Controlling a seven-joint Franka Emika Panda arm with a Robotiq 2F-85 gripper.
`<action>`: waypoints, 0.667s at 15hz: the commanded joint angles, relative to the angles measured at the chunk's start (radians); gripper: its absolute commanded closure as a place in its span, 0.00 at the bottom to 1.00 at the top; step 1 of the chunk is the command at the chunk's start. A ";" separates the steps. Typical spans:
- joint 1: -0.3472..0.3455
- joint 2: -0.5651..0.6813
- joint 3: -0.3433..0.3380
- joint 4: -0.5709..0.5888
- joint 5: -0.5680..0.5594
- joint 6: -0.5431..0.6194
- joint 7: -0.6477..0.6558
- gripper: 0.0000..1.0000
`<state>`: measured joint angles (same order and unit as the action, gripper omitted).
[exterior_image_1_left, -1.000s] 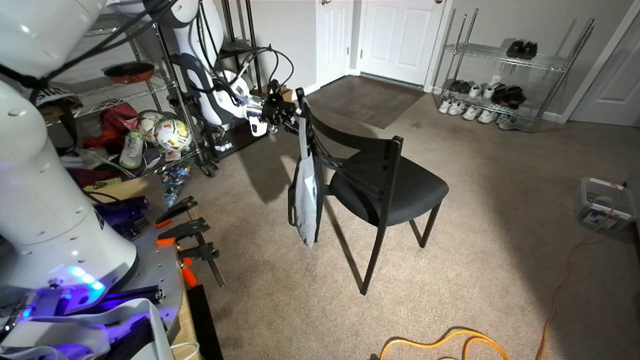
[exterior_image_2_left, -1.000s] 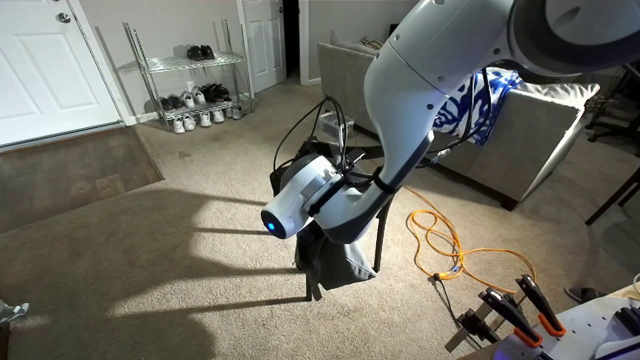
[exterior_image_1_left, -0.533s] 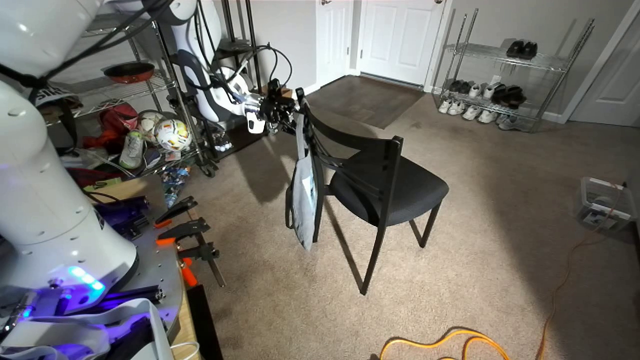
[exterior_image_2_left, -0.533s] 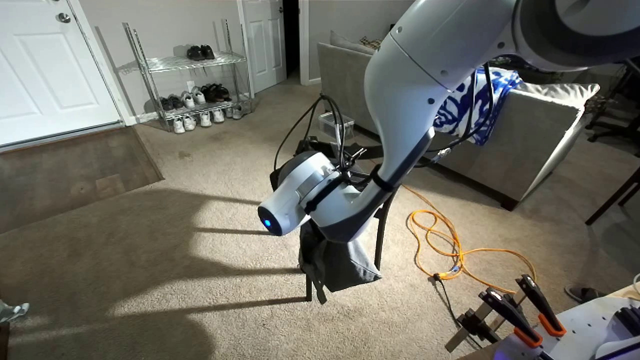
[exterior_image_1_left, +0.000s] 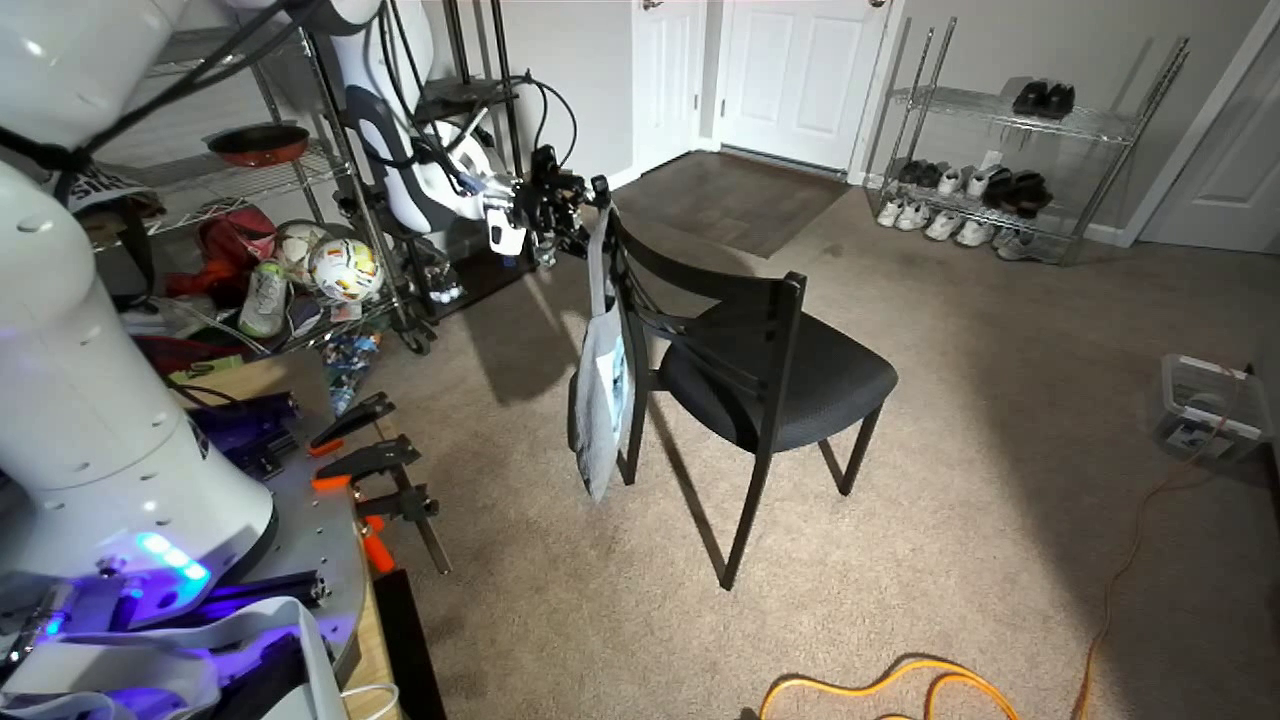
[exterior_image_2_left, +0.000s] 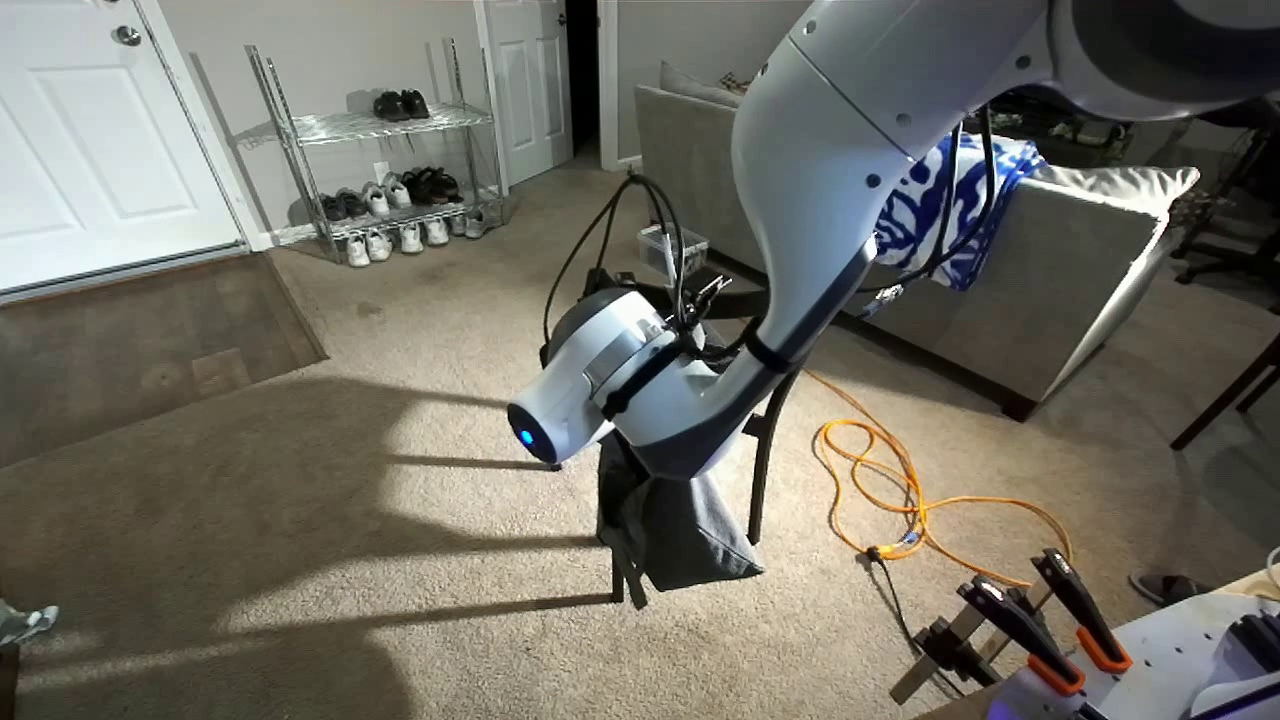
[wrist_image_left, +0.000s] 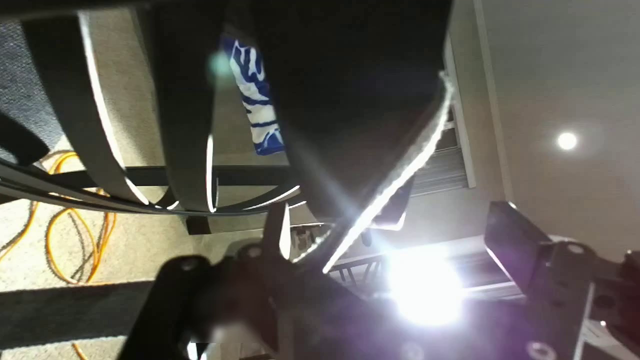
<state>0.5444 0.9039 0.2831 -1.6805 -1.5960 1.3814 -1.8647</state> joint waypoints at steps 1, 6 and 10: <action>0.007 -0.086 0.000 -0.084 -0.010 -0.052 -0.070 0.00; 0.018 -0.136 -0.002 -0.122 -0.041 -0.122 -0.128 0.00; 0.026 -0.161 -0.008 -0.151 -0.093 -0.159 -0.161 0.00</action>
<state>0.5592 0.8030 0.2830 -1.7616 -1.6440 1.2531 -1.9810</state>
